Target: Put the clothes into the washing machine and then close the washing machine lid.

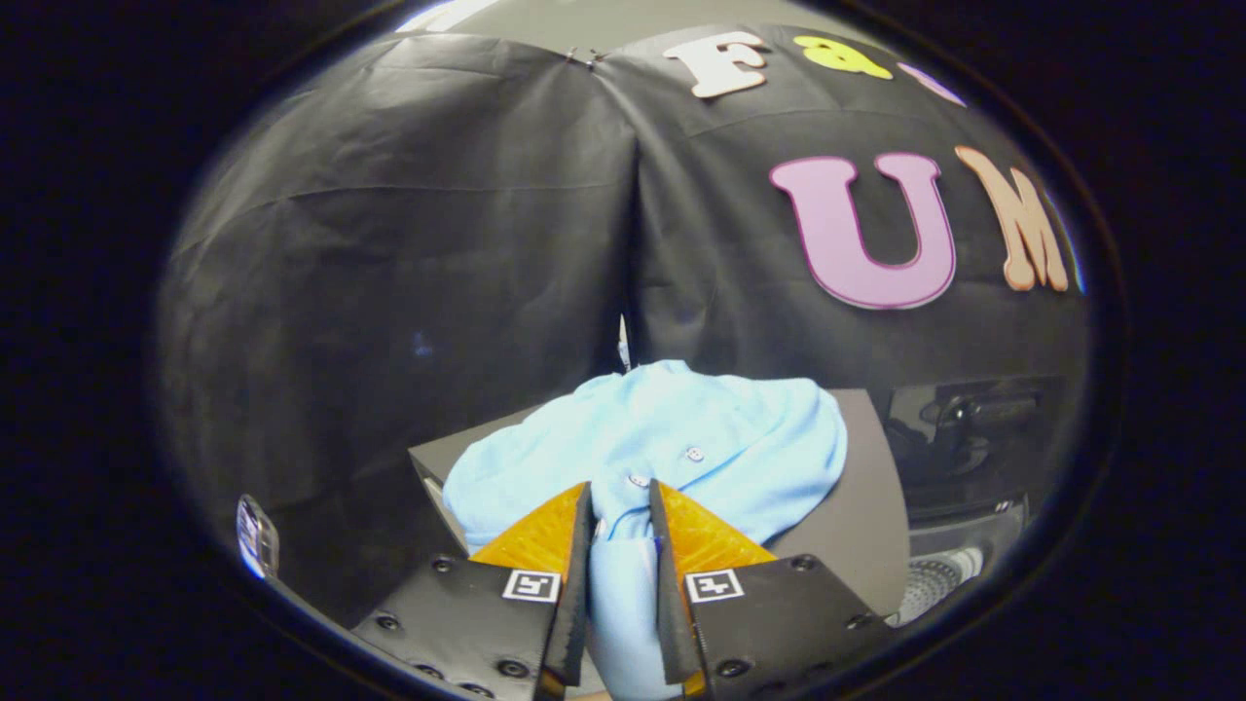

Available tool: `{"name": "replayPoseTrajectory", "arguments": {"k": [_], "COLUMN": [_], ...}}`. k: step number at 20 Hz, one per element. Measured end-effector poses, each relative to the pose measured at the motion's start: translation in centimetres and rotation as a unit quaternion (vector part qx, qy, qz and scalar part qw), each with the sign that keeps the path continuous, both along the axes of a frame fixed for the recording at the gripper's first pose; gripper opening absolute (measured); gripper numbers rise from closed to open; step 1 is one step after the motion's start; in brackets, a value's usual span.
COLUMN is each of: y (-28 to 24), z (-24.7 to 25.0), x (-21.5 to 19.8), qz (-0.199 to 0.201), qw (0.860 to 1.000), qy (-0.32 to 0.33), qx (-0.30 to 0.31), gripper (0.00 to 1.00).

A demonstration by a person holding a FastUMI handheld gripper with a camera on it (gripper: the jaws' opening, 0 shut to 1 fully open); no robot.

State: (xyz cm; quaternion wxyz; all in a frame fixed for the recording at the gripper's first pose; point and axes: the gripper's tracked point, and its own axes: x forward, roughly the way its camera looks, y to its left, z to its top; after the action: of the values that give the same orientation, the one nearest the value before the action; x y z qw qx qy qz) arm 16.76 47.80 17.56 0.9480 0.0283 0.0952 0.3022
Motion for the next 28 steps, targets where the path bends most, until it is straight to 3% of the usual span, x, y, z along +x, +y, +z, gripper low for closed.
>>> {"name": "replayPoseTrajectory", "arguments": {"k": [5, 10, 14, 24, 28], "y": [-0.4, -5.4, -12.8, -28.6, -32.7], "z": [0.6, 2.1, 4.1, 5.9, 3.7], "x": [0.1, 1.8, 4.3, 7.8, 9.1], "qz": [-0.004, -0.052, -0.139, -0.319, -0.360], "qw": [1.000, 0.998, 0.989, 0.937, 0.920], "qy": [0.007, -0.014, -0.056, -0.105, -0.096], "qx": [0.028, 0.021, -0.005, -0.098, -0.118], "gripper": [0.08, 0.07, 0.08, 0.08, 0.13]}}
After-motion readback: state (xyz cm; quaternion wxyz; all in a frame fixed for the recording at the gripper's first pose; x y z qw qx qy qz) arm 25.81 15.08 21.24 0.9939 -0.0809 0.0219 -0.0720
